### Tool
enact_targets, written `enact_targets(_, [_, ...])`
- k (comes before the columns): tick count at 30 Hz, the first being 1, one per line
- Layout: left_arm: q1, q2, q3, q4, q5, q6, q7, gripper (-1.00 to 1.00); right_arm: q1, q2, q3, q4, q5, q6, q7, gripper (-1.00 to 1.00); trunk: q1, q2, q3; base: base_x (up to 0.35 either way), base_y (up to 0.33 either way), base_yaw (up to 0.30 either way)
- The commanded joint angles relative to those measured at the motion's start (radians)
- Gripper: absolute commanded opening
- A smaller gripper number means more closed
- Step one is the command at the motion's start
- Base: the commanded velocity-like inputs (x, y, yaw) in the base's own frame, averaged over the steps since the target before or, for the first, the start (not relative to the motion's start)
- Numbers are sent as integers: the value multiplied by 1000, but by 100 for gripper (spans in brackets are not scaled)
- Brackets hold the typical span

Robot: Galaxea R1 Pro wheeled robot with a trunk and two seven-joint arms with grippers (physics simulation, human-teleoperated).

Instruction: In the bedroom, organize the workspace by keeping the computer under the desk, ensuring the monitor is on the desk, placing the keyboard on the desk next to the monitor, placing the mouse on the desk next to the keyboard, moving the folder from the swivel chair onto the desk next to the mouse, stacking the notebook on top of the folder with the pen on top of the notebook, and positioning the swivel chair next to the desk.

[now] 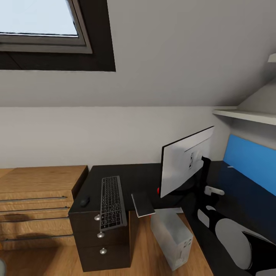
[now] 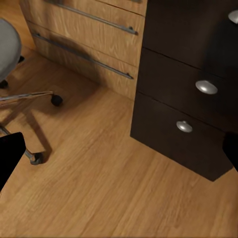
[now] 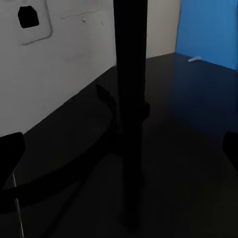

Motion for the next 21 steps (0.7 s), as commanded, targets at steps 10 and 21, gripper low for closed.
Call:
enact_targets(10, [-1,16,-1,-2,5,-8,-2,100,-1,-54,-5,2,9,73,-5,100,0,-1,-1,106,0,0])
enact_targets(21, [-1,26,-1,-3,4,-9,-7,100,-1,-63,-4,2,10,136,-5,100,0,-1,-1,225,0,0])
